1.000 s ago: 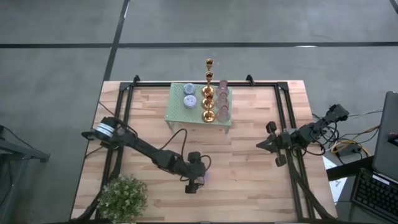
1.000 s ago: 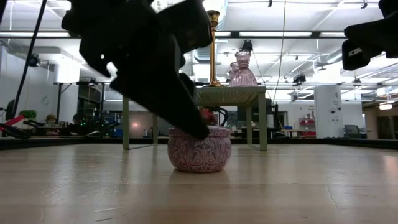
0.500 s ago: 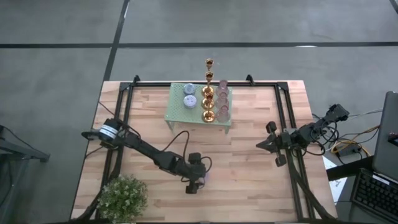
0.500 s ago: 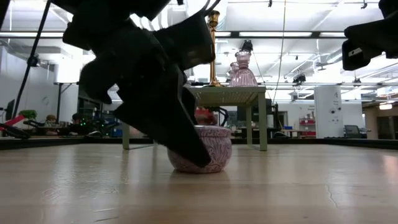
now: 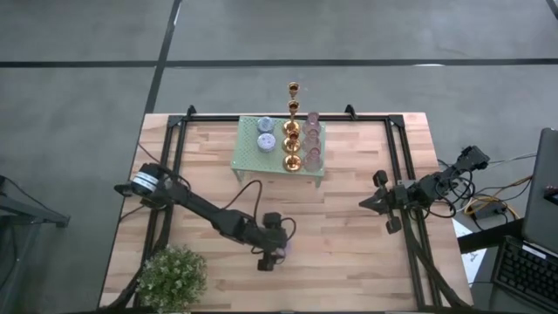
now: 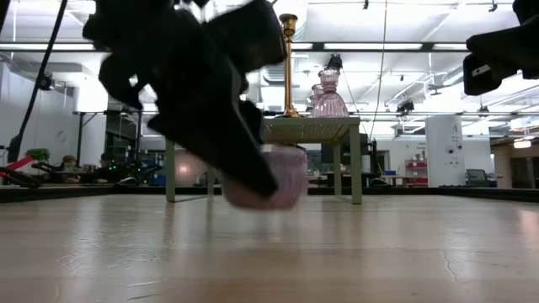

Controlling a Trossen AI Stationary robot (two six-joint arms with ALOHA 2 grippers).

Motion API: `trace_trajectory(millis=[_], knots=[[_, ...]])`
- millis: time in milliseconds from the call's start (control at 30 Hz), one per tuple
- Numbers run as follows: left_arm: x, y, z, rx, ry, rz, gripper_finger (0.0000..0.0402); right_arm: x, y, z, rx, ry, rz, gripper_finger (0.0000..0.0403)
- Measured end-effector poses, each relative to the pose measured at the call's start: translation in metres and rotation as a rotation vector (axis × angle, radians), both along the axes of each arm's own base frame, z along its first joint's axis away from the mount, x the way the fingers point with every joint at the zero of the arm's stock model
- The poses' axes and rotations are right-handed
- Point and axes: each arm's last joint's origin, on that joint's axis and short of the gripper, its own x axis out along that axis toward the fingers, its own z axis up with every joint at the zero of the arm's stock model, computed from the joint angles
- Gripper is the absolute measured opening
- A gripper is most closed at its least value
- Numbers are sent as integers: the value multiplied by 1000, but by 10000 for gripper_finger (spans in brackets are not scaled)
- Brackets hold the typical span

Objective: Pick & Place candle stick holders
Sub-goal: Put the pink scented candle on the shelf

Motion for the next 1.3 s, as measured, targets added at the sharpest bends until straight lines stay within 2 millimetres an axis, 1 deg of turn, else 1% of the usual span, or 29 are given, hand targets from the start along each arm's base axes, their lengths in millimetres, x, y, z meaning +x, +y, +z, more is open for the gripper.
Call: trace_trajectory(millis=[167,300,467,633,733,800,967,1133,1300], knots=[[-12,7,31,9,-17,-10,308,0,0,0,0,1,0,8],[-24,23,62,37,-50,33,310,0,0,0,-1,2,0,8],[-40,58,95,101,-81,187,312,0,0,0,0,0,0,8],[-51,97,117,92,-124,414,313,0,0,0,0,0,0,8],[-57,119,124,77,-146,540,313,0,0,0,0,0,0,8],[-59,134,126,97,-148,610,313,0,0,0,0,0,0,8],[-58,160,125,120,-144,713,314,0,0,0,0,0,0,8],[-58,177,116,134,-90,772,314,0,0,0,0,0,0,8],[-56,185,113,136,-80,799,314,0,0,0,0,0,0,8]])
